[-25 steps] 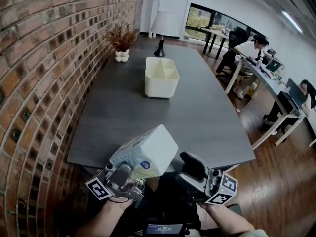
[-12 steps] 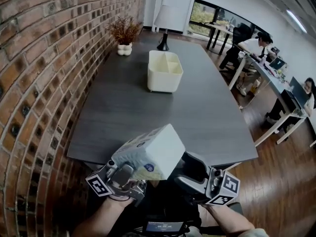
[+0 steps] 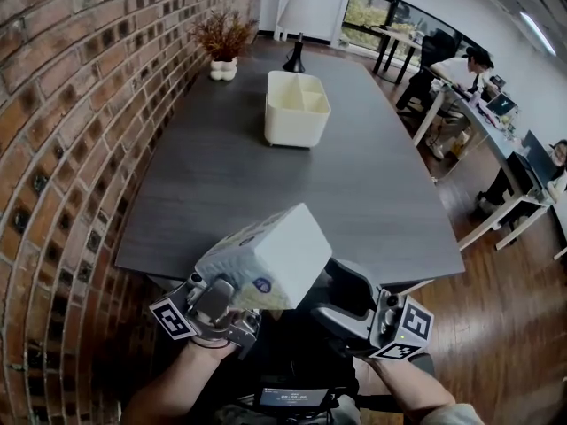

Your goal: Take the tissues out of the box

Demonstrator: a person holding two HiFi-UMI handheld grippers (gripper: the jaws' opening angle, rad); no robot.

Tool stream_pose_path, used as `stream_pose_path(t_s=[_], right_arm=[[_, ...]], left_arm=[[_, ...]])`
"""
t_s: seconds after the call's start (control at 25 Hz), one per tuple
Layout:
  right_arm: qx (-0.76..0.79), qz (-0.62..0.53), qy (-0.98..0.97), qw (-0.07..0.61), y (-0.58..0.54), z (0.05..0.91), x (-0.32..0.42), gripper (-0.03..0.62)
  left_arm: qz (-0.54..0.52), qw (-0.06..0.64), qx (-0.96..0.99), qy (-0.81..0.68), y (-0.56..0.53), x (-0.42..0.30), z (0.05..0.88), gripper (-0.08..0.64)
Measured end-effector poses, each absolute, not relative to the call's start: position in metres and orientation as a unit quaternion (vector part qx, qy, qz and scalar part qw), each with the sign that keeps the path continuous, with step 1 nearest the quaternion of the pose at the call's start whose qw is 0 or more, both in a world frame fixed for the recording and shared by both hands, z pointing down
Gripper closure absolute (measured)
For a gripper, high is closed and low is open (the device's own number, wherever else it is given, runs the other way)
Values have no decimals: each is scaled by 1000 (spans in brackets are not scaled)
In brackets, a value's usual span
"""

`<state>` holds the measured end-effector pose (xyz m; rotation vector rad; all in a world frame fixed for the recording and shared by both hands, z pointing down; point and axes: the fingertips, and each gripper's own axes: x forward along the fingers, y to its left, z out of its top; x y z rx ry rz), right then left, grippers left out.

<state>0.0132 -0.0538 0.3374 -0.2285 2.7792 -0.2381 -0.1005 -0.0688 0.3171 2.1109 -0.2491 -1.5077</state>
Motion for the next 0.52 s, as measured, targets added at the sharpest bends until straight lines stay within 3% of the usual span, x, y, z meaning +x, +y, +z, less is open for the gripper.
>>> stream_pose_path(t_s=[0.52], right_arm=[[-76,-60,980,176,-60,331,11,282]], left_arm=[[-550,248,793,-85,-75,-101,312,60]])
